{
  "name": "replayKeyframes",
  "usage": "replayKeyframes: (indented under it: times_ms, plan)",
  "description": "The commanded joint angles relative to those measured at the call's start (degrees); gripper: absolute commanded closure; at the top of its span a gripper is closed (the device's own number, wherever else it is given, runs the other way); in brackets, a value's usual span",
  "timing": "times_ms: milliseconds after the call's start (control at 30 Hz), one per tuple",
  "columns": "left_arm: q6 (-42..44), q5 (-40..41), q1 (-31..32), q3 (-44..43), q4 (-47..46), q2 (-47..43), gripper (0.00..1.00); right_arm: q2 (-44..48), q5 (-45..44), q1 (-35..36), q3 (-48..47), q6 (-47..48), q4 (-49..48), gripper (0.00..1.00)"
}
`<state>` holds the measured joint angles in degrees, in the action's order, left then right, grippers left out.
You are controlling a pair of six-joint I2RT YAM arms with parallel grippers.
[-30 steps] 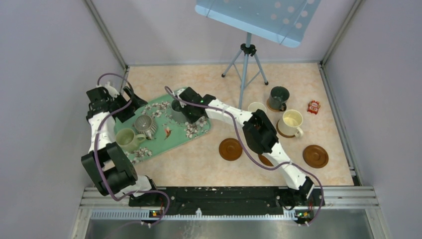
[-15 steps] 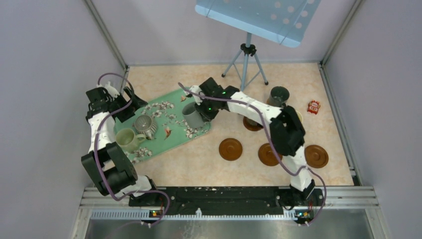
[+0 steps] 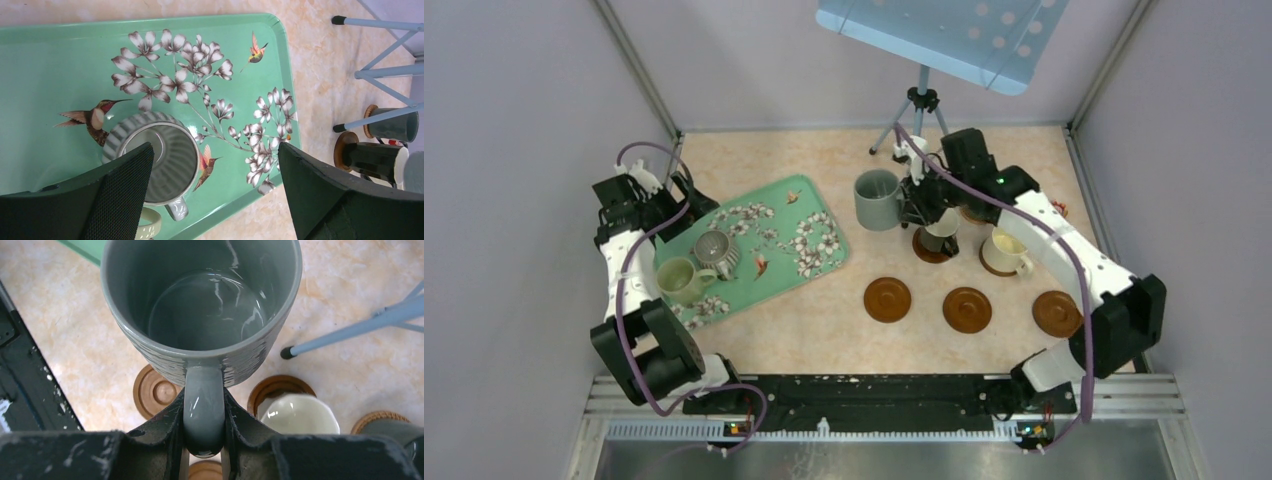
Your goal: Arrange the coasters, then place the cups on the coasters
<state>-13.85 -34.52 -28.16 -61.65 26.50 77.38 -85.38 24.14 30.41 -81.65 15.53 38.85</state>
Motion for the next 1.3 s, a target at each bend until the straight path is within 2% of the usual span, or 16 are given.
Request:
replayKeyframes:
  times_ms: [0, 167, 367, 567, 800, 1067, 1267]
  plan:
    - [0.5, -2.1, -0.5, 0.1, -2.4, -2.0, 0.01, 9.2, 7.8, -4.5, 0.7, 4.2, -0.2, 1.00]
    - [0.8, -3.2, -0.5, 0.5, -2.4, -2.7, 0.01, 17.1, 9.5, -12.6, 3.8, 8.6, 7.1, 1.00]
    - [0.9, -4.4, -0.5, 1.0, -2.6, -3.5, 0.01, 22.3, 15.5, -31.5, 5.3, 17.2, 16.5, 1.00]
    - [1.4, -5.1, -0.4, 0.8, -2.2, -3.8, 0.01, 21.1, 24.1, -52.1, 7.8, 30.7, 25.0, 1.00]
    - [6.1, -6.9, -0.4, -0.4, 1.5, -2.2, 0.01, 15.7, 27.8, -69.9, 11.6, 47.6, 32.0, 1.00]
    - [11.6, -6.2, 2.0, -1.9, 6.3, -0.1, 0.01, 11.5, 28.9, -82.1, 15.2, 61.2, 36.1, 1.00]
    - [16.0, 1.9, 10.0, -3.0, 8.7, -0.6, 0.01, 12.0, 28.4, -85.9, 19.2, 65.3, 35.3, 1.00]
